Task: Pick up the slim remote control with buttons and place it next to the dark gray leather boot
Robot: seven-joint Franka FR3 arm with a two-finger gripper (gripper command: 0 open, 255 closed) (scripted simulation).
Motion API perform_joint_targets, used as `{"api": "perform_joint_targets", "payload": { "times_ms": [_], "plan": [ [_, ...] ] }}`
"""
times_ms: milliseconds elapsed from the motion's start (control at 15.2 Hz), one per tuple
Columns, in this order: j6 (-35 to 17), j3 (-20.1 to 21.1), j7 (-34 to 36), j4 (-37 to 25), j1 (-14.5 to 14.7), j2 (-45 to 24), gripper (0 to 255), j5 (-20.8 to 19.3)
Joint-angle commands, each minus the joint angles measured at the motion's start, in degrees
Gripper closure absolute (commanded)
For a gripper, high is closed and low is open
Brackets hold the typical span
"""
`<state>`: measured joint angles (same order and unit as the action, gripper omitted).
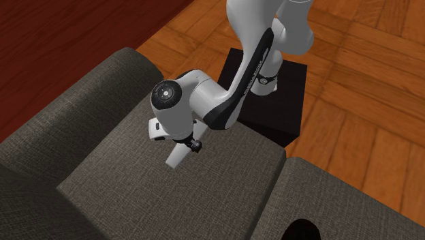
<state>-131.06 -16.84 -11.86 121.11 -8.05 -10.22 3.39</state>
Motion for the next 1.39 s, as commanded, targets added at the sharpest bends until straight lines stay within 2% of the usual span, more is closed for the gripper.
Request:
{"api": "perform_joint_targets", "payload": {
  "times_ms": [0,1320],
  "plan": [
    [1.19,-0.07,0.20,-0.56,0.06,0.68,255,-0.29],
    [15.60,-0.35,1.94,-8.56,0.52,7.40,255,-2.89]
  ]
}}
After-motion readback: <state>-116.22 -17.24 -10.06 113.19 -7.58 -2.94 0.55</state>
